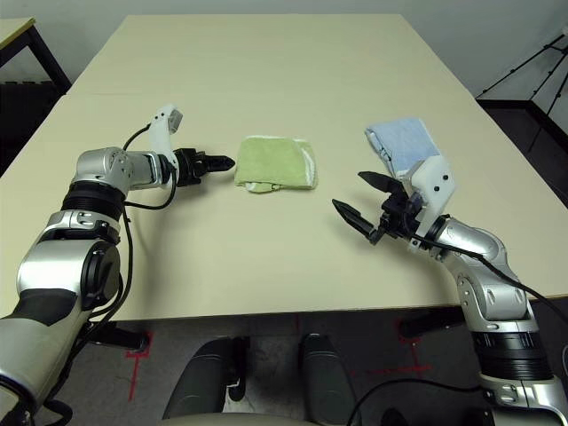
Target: Fold the towel and set it aside.
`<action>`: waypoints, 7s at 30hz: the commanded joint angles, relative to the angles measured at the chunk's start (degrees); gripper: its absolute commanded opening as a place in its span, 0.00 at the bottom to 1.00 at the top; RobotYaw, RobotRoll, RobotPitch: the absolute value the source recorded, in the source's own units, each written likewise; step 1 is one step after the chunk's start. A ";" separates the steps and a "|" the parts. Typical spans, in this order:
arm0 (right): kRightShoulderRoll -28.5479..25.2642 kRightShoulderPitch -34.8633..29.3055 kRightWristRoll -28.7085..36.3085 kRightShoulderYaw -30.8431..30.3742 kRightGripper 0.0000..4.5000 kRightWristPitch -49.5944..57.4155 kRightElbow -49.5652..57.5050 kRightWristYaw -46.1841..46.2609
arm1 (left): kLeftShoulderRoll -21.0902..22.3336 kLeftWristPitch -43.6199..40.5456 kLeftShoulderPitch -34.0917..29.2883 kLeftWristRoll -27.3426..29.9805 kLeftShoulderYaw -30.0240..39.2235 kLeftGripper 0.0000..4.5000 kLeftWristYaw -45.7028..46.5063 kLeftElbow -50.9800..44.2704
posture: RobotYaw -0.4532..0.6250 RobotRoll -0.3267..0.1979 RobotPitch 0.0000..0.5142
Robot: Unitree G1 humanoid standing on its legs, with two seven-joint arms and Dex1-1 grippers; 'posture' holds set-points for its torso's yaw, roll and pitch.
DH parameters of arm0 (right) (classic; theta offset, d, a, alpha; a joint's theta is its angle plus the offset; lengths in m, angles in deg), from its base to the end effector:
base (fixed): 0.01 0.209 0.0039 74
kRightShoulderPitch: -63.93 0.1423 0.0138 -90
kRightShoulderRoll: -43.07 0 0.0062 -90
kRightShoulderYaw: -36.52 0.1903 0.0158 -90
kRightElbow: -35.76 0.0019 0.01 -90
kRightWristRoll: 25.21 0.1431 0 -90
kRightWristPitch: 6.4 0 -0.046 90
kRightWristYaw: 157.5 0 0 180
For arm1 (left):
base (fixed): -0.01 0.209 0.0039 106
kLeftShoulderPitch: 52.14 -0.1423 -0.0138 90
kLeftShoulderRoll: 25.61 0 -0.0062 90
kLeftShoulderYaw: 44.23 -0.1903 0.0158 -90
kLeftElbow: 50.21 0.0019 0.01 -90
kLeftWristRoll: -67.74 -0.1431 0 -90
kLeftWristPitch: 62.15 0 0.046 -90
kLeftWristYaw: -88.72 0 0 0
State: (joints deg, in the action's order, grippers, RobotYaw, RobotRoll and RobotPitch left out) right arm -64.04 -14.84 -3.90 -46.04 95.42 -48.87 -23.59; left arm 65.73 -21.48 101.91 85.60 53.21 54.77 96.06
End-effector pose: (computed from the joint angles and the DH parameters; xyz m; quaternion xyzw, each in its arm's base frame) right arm 0.2399 -0.2593 0.1332 -0.1149 -0.0219 0.3616 0.9250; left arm 0.3717 0.1777 0.1623 -0.1666 0.3091 -0.2821 0.8928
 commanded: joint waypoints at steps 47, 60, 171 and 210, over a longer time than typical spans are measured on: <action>-1.43 -3.75 -0.26 1.01 1.00 1.16 3.31 3.20 | -7.13 0.69 -3.95 -0.96 0.04 0.00 -1.35 -5.10 | 0.35 0.62 0.24; -1.22 -0.88 -1.07 -0.22 1.00 0.51 0.33 1.73 | -3.90 6.80 2.37 -0.12 5.37 0.00 0.58 -2.10 | 0.38 0.62 0.22; -0.38 1.84 -1.64 -1.22 1.00 0.91 -2.55 -0.82 | -8.24 -5.68 -11.97 0.76 23.47 0.99 63.85 -37.72 | 0.44 0.62 0.24; 10.48 24.29 -11.25 6.50 1.00 -11.94 -30.73 32.04 | 3.74 40.40 -18.57 -6.17 6.41 0.99 21.33 -21.49 | 0.45 0.62 0.11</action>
State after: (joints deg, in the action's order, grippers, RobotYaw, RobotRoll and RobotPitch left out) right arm -53.75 11.47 -15.67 -41.34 84.11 -79.20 7.22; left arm 68.94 17.85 84.98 80.18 58.86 75.47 73.11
